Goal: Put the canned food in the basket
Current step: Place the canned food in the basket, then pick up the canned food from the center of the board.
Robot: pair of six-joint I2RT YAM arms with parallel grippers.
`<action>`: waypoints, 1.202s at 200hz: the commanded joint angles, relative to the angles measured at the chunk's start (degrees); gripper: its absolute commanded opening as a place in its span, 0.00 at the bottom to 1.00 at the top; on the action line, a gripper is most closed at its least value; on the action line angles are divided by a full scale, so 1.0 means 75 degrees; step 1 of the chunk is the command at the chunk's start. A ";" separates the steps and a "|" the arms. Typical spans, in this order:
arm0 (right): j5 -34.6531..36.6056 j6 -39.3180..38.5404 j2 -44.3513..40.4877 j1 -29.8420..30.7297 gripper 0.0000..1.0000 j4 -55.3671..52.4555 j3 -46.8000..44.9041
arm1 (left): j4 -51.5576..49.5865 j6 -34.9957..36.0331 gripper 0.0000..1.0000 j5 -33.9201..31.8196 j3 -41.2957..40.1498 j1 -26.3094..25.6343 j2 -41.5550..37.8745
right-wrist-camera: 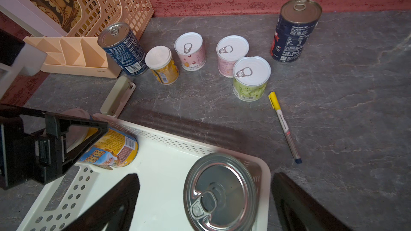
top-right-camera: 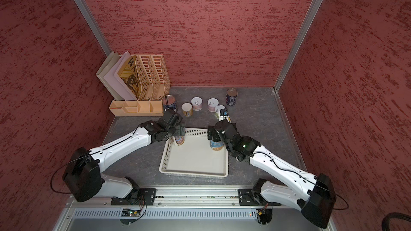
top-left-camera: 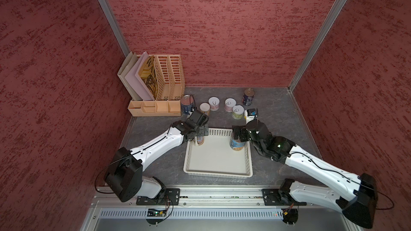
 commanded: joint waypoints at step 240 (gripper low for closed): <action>0.0724 0.0019 -0.0143 -0.0063 0.98 0.0689 -0.0486 | -0.0655 -0.1900 1.00 -0.1618 -0.1772 0.1092 -0.5662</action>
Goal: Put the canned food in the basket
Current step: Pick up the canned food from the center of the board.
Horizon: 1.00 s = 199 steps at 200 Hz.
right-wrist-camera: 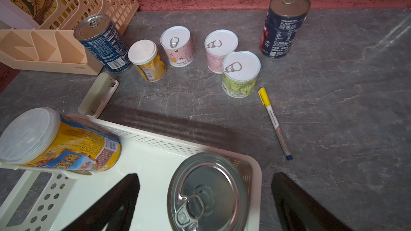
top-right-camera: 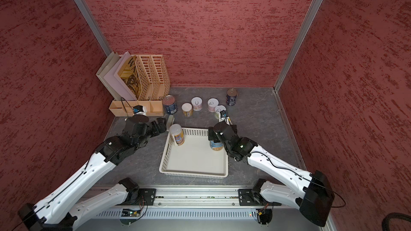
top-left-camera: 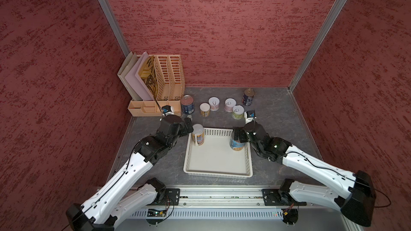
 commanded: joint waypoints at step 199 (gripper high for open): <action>-0.0264 0.0502 0.3393 -0.2466 0.98 0.0458 0.2899 | 0.0825 -0.0663 1.00 0.2702 -0.1318 0.3073 -0.0985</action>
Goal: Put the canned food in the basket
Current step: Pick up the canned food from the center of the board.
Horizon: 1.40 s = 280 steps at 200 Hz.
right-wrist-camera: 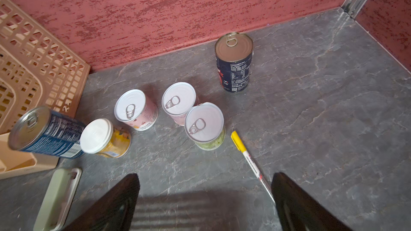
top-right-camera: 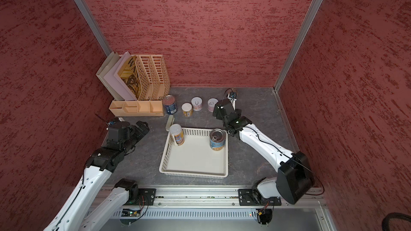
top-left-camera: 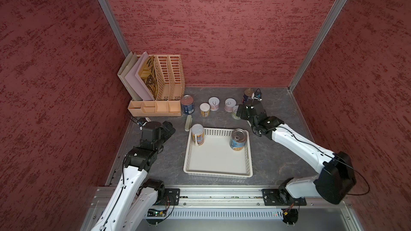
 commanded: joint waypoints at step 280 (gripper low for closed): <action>-0.0751 -0.1524 0.6666 -0.2370 0.98 -0.1601 0.6632 | 0.0634 0.0137 1.00 0.1157 -0.0337 0.0698 -0.0091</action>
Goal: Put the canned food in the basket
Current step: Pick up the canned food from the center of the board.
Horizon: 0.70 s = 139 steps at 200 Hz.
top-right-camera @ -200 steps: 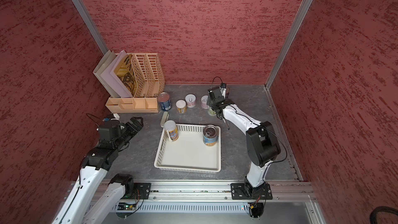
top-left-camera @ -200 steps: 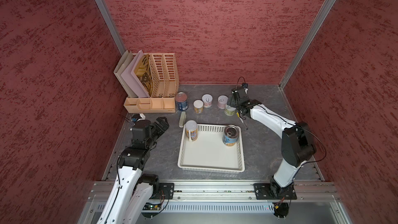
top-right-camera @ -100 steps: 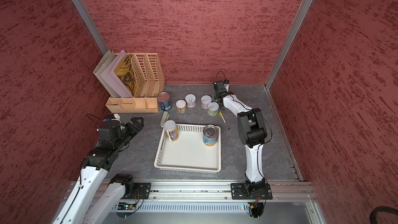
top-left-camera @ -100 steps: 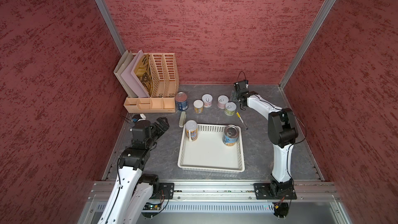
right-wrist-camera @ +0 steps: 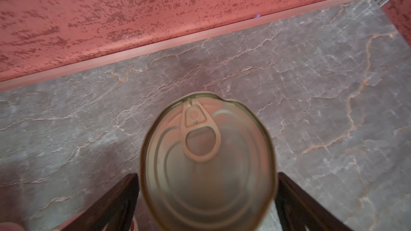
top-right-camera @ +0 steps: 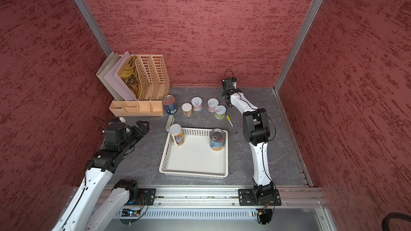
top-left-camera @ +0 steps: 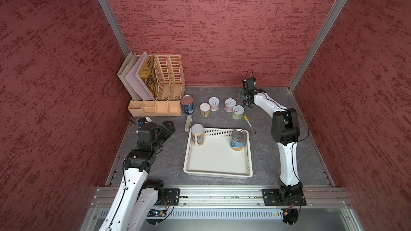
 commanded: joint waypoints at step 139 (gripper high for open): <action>0.0071 -0.0768 0.0518 -0.0150 0.75 -0.0118 0.0915 | 0.0294 -0.0260 1.00 0.0549 0.0087 0.0229 0.0805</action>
